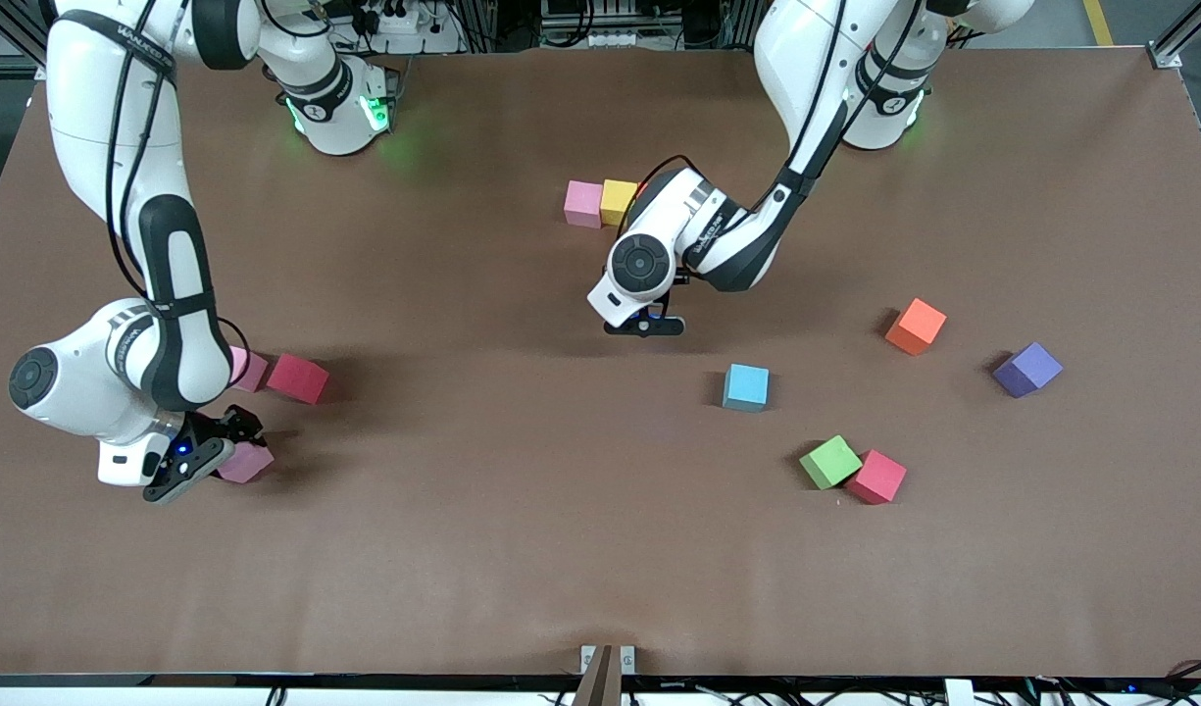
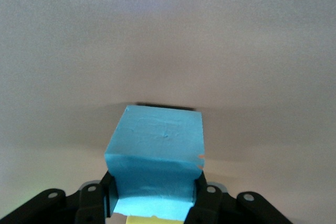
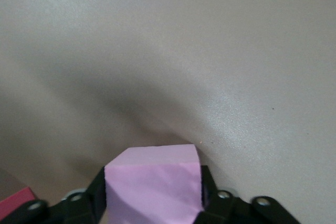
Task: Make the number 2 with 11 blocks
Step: 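Grasp a pink block with the right gripper while the left holds cyan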
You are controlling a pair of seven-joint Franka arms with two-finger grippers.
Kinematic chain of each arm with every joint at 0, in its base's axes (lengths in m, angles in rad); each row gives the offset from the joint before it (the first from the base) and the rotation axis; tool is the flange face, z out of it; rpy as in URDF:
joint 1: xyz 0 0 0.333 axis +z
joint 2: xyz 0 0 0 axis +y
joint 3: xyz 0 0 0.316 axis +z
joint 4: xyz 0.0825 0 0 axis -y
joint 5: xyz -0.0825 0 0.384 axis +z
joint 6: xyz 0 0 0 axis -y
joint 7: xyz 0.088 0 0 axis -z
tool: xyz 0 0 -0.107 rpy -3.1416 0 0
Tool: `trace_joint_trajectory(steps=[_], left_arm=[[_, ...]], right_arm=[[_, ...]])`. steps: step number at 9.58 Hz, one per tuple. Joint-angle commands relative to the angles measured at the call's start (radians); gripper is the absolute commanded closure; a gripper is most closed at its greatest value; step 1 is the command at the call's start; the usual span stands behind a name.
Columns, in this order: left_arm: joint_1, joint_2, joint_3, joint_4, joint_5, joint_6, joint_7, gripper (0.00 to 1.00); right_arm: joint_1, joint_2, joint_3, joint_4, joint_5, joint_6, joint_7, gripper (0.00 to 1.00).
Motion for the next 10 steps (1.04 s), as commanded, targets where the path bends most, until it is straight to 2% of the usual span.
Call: trace_joint_trajectory(steps=[1,3,6,10], left_arm=[[-0.020,0.006,0.018,0.016,-0.023,0.000,-0.012,1.00],[-0.022,0.000,0.018,0.012,-0.023,0.000,-0.020,1.00],[-0.022,-0.001,0.016,0.008,-0.023,0.004,-0.020,1.00],[-0.031,-0.001,0.010,-0.006,-0.018,0.013,-0.022,1.00]], right_arm=[[-0.011,0.003,0.011,0.019,0.023,-0.012,-0.015,0.77],[0.001,-0.005,0.011,0.033,0.023,-0.016,-0.007,0.83],[0.043,-0.013,0.011,0.062,0.023,-0.018,0.077,0.84],[0.168,-0.028,0.009,0.061,0.021,-0.018,0.336,0.84]])
